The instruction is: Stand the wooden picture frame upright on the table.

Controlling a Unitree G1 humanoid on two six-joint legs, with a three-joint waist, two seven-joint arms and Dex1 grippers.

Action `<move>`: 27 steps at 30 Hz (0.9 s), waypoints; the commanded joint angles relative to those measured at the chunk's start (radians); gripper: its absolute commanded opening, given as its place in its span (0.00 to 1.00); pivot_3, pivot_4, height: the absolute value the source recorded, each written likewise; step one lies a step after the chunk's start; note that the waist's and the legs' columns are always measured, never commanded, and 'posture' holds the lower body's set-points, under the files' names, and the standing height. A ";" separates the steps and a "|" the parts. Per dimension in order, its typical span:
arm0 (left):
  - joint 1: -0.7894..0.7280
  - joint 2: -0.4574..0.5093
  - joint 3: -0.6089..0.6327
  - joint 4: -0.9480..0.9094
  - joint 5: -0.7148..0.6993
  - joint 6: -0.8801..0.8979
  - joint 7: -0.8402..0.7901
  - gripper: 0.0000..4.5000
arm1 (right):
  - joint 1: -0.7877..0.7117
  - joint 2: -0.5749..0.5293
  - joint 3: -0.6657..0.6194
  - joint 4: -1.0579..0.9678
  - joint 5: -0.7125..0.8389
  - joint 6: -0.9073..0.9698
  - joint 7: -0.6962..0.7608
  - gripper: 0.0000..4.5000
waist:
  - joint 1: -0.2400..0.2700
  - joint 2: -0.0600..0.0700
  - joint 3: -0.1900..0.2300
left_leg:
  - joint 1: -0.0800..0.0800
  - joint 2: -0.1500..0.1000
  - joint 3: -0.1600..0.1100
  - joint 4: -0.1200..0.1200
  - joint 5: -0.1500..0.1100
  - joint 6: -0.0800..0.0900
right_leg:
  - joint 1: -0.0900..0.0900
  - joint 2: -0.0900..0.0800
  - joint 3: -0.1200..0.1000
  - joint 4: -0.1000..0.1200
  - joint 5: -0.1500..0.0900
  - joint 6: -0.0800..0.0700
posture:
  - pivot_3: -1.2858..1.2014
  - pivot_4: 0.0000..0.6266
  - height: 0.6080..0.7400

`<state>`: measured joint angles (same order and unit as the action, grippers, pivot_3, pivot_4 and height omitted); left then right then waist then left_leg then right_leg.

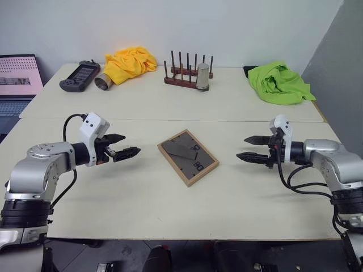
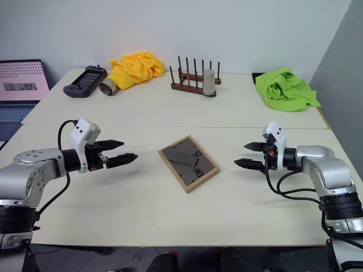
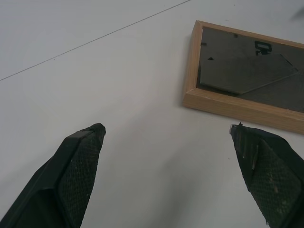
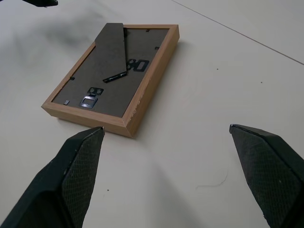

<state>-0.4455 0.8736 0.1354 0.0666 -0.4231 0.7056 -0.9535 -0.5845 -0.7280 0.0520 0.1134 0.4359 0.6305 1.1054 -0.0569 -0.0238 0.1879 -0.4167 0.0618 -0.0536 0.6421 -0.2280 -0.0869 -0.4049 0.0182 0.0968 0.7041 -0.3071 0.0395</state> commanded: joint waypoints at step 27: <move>-0.006 -0.073 -0.056 -0.001 0.053 -0.109 0.030 0.25 | -0.097 0.202 0.086 0.251 -0.235 -0.278 -0.101 0.43 | 0.000 0.000 0.000 | 0.000 0.000 0.000 0.001 0.000 0.000 | 0.000 0.000 0.000 0.001 0.000 0.000 | 0.52 0.24 1.00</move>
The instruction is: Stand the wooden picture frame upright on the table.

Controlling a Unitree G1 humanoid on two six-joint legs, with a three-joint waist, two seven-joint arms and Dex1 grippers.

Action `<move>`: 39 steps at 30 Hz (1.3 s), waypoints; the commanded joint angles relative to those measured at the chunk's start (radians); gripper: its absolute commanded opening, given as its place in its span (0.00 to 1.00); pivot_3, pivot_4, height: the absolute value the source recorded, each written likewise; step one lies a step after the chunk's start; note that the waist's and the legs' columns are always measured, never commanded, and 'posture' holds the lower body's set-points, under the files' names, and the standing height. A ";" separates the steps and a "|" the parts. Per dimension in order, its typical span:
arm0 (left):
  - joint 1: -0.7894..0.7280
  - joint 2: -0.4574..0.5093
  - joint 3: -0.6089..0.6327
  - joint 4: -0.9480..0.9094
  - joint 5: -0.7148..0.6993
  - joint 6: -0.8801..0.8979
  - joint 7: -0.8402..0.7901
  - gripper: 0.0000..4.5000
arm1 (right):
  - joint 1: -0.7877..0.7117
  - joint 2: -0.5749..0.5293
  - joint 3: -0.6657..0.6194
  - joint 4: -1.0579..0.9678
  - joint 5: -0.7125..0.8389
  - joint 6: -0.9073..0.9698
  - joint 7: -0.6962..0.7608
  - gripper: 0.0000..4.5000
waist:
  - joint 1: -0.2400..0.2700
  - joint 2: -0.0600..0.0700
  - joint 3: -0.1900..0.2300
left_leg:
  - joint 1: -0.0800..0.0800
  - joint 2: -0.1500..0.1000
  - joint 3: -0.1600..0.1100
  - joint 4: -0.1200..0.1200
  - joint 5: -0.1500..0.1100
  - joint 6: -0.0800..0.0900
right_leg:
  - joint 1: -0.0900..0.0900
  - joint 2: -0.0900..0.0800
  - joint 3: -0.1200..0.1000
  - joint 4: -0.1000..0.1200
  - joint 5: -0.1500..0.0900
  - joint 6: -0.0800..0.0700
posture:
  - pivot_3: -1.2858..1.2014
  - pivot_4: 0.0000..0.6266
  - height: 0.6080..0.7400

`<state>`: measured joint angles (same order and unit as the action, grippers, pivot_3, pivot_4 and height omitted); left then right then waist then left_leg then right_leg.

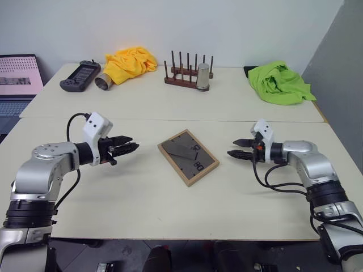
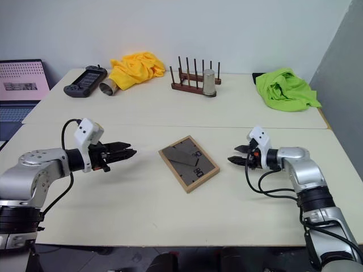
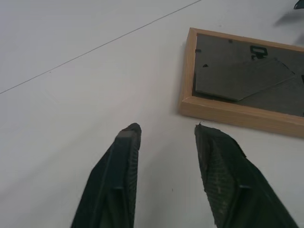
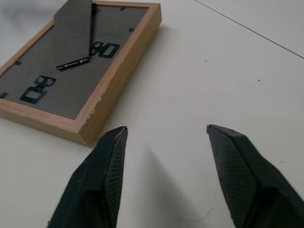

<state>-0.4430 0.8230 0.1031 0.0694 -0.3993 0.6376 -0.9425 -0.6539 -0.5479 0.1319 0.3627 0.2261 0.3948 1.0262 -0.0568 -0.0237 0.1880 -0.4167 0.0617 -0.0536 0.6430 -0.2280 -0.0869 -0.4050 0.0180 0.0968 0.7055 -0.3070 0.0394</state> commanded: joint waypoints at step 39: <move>-0.163 -0.128 -0.172 0.257 0.100 -0.045 -0.220 0.15 | 0.100 0.050 0.061 -0.263 -0.055 0.068 -0.075 0.00 | -0.006 0.000 0.000 | 0.001 0.000 -0.001 0.001 0.000 0.000 | -0.001 0.001 0.000 0.006 0.000 0.000 | 0.52 0.24 1.00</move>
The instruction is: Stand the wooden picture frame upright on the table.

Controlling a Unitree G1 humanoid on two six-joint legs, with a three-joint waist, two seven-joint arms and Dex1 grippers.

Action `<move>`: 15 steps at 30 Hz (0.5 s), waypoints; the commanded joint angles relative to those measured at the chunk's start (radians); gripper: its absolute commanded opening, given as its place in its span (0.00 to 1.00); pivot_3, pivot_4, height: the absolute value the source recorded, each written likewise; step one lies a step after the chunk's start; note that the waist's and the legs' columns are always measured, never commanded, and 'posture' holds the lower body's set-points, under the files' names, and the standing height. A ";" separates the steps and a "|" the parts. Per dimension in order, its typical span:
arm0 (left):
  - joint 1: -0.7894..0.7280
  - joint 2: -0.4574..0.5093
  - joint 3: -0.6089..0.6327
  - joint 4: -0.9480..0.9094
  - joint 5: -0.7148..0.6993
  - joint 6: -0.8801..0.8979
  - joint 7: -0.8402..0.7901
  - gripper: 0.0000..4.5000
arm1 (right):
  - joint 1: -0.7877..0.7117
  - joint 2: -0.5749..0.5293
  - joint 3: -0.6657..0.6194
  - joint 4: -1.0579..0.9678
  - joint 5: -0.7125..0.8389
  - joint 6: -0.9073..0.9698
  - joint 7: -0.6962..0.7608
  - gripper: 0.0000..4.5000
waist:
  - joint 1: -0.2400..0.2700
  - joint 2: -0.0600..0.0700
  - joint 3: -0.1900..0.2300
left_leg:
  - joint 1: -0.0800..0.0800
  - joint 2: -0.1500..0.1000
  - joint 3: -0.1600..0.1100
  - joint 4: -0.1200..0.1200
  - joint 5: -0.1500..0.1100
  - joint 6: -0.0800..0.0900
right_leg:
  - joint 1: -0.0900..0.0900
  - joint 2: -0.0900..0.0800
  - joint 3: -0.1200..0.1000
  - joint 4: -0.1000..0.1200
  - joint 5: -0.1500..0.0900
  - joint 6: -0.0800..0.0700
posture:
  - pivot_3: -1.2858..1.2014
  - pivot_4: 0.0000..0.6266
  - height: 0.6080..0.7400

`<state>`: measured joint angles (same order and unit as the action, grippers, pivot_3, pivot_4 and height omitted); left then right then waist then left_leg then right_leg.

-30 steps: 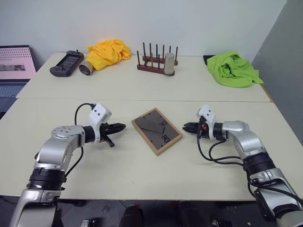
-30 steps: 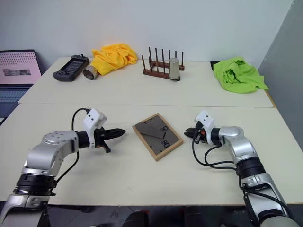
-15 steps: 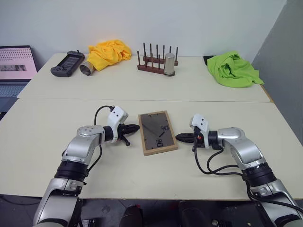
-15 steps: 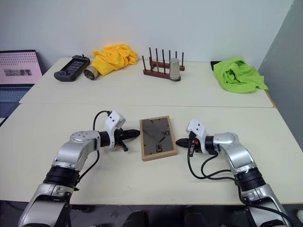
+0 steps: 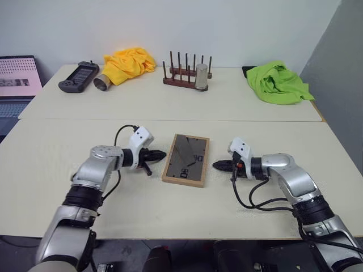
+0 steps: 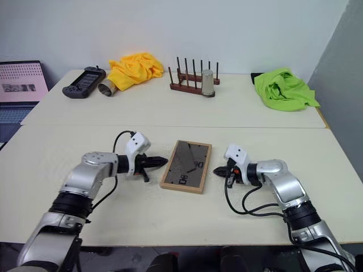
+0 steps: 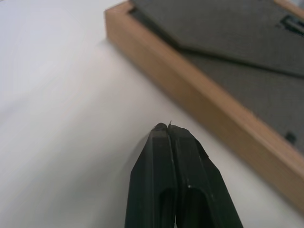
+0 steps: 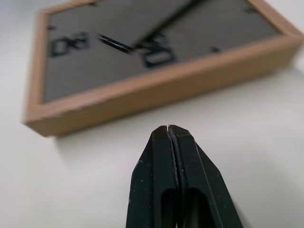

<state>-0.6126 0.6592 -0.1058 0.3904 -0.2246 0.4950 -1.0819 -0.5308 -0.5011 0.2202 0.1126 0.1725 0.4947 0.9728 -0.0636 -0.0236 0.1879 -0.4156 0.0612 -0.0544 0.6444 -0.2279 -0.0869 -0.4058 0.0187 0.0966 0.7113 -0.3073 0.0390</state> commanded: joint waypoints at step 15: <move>-0.149 0.072 0.038 0.271 -0.257 0.612 -0.277 0.87 | 0.003 0.028 0.009 -0.041 -0.015 -0.047 -0.045 0.00 | -0.002 0.000 0.000 | 0.000 0.000 -0.001 0.000 0.000 0.000 | 0.000 0.001 -0.001 0.000 0.000 0.000 | 0.52 0.24 1.00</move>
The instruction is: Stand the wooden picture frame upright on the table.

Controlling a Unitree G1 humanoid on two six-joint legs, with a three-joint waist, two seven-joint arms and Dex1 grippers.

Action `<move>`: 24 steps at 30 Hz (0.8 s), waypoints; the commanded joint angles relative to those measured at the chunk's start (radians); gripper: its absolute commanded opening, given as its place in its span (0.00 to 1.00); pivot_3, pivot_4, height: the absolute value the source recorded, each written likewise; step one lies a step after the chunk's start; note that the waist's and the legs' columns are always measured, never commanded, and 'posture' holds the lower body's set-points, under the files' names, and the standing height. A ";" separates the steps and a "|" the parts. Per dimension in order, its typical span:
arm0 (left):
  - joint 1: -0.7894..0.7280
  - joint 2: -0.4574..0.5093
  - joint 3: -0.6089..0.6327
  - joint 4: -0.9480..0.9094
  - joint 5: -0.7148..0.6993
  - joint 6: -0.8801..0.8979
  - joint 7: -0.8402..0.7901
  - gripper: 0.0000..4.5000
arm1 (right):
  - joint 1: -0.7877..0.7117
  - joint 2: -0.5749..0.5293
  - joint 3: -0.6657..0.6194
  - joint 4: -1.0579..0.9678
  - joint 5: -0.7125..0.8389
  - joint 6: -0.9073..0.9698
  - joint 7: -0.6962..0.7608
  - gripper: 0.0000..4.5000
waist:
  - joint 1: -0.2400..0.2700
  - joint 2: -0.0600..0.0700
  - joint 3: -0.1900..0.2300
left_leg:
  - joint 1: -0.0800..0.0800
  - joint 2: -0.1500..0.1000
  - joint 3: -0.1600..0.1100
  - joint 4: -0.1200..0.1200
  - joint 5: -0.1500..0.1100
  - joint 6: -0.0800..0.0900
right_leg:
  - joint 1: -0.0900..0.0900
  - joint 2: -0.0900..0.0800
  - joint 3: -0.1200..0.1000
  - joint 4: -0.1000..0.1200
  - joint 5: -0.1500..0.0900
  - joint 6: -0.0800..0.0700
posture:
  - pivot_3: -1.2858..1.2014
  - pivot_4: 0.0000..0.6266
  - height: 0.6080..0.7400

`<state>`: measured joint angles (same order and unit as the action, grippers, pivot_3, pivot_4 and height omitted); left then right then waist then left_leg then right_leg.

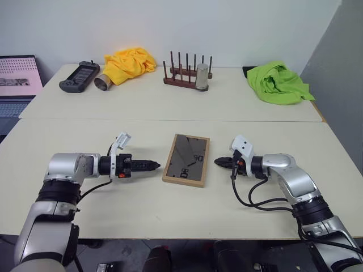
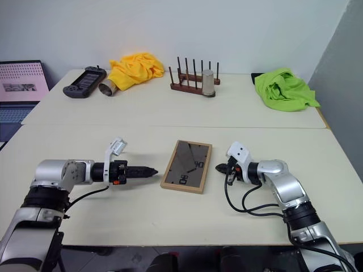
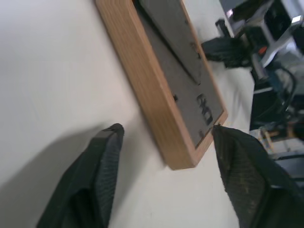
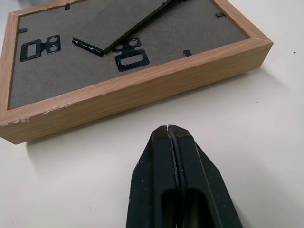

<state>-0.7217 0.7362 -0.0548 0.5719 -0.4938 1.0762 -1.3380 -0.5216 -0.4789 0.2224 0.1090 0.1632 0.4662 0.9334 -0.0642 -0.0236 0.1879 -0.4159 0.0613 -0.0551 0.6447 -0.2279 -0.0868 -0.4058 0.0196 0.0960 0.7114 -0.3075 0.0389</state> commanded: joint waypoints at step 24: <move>-0.114 -0.160 -0.091 0.138 0.061 0.031 -0.100 0.83 | -0.049 0.134 0.061 -0.002 -0.056 -0.026 -0.049 0.00 | 0.008 0.001 -0.001 | 0.000 -0.002 0.000 0.000 0.000 0.000 | 0.001 -0.002 0.000 0.001 0.000 -0.001 | 0.52 0.24 1.00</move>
<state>-0.8445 0.5718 -0.1414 0.7372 -0.4256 1.0912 -1.4259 -0.5667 -0.3425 0.2973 0.1248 0.1009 0.4655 0.8886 -0.0564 -0.0227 0.1873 -0.4157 0.0596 -0.0556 0.6449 -0.2278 -0.0870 -0.4050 0.0174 0.0958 0.7122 -0.3078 0.0384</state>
